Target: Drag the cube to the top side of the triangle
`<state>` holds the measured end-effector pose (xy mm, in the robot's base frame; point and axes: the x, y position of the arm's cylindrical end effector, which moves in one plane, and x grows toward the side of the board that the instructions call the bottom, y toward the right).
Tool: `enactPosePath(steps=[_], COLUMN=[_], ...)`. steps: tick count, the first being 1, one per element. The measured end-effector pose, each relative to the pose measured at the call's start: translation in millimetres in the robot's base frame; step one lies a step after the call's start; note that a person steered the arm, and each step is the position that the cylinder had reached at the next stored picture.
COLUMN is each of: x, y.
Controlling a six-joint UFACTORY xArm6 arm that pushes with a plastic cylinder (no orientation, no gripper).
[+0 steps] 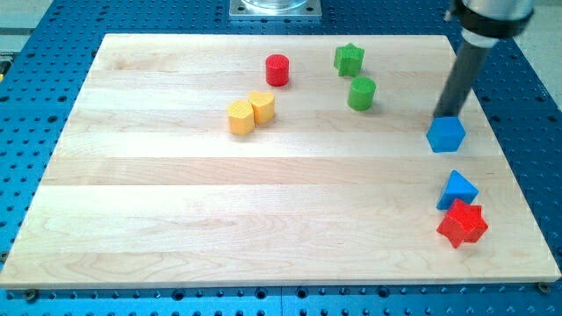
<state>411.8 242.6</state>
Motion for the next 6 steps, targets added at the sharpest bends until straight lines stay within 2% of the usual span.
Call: enactPosePath(steps=[1,2,3,6], x=[39,26,66,34], y=[-7,18,58,-15])
